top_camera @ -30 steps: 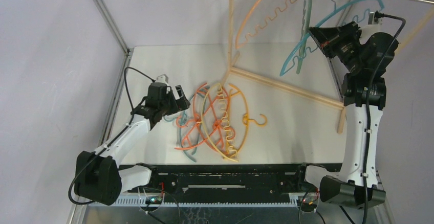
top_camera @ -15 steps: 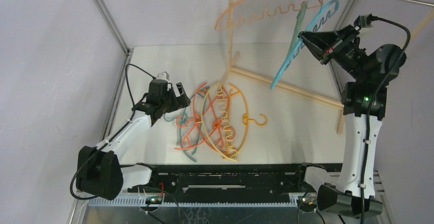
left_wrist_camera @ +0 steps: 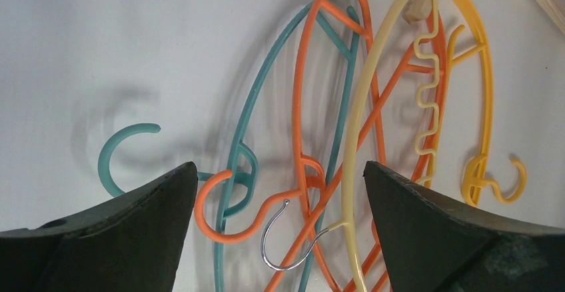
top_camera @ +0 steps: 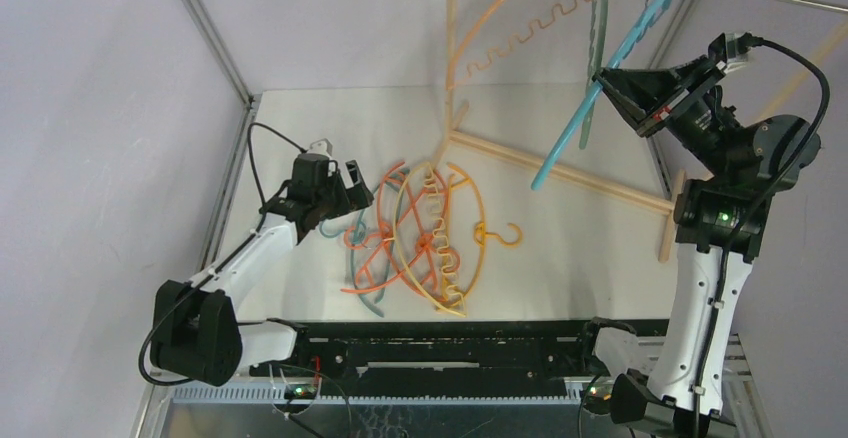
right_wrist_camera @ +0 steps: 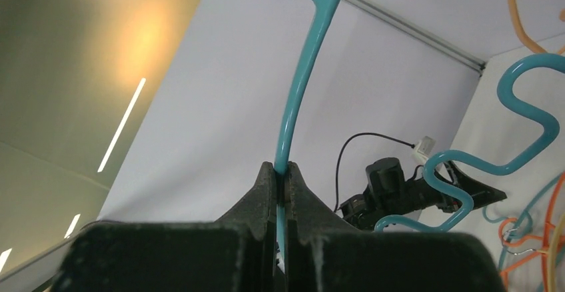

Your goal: Organize the hangers

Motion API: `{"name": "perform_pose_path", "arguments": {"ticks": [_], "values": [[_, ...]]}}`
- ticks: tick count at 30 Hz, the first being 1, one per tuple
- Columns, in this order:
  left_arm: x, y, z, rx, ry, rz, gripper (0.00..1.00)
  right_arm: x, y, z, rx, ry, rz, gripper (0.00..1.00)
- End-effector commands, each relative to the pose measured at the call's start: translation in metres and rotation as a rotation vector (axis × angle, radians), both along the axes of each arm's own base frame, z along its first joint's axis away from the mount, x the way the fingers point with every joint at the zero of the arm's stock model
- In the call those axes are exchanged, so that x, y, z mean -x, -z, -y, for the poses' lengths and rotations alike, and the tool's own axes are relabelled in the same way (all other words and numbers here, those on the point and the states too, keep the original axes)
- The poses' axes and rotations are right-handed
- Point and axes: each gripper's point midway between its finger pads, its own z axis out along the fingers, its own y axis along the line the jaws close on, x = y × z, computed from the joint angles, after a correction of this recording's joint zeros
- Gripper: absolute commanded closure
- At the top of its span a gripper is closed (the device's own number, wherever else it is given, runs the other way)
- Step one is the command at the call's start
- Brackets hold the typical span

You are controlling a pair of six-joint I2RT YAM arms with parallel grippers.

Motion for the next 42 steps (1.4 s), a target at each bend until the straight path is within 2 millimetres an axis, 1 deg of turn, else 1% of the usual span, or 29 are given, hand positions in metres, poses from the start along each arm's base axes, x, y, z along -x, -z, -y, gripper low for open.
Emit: {"name": "perform_pose_path", "arguments": {"ticks": [1,2,4,6,10,11,13,16,18,21,25,28,33,37,42], "values": [[-0.017,-0.023,0.007,0.027,0.021,0.076,0.01,-0.02,0.011,0.015,0.014,0.079,0.011,1.0],[-0.017,-0.024,0.007,0.027,0.023,0.078,0.0,-0.027,0.013,0.02,0.015,0.094,0.008,1.0],[-0.018,-0.027,0.006,0.021,0.024,0.082,0.01,-0.038,0.008,0.029,0.021,0.121,0.024,1.0],[-0.018,-0.028,0.005,0.017,0.02,0.087,0.0,-0.049,0.0,0.038,0.04,0.148,0.043,1.0],[-0.02,-0.031,0.004,0.015,0.018,0.093,0.0,-0.062,-0.024,0.061,0.065,0.217,0.081,1.0],[-0.02,-0.03,0.003,0.014,0.016,0.092,0.0,-0.064,-0.028,0.063,0.067,0.219,0.086,1.0],[-0.021,-0.029,0.003,0.015,0.015,0.091,0.01,-0.073,-0.027,0.069,0.063,0.213,0.072,1.0],[-0.023,-0.027,0.003,0.021,0.01,0.087,0.0,-0.083,-0.011,0.075,0.057,0.224,0.037,1.0],[-0.023,-0.027,0.004,0.027,0.011,0.086,0.0,-0.088,0.007,0.075,0.074,0.227,-0.002,1.0],[-0.023,-0.024,0.005,0.029,0.015,0.08,0.0,-0.09,0.024,0.075,0.125,0.252,-0.031,1.0],[-0.023,-0.024,0.006,0.029,0.021,0.077,0.0,-0.095,0.035,0.078,0.152,0.268,-0.051,1.0],[-0.024,-0.024,0.006,0.028,0.023,0.077,0.01,-0.102,0.039,0.083,0.16,0.291,-0.054,1.0],[-0.024,-0.026,0.007,0.029,0.03,0.08,0.0,-0.119,0.043,0.1,0.195,0.353,-0.051,1.0],[-0.022,-0.023,0.001,0.017,0.023,0.068,0.01,-0.138,0.06,0.112,0.174,0.378,-0.086,1.0],[-0.019,-0.02,-0.007,0.01,0.0,0.067,0.0,-0.151,0.084,0.121,0.163,0.386,-0.132,1.0]]}}
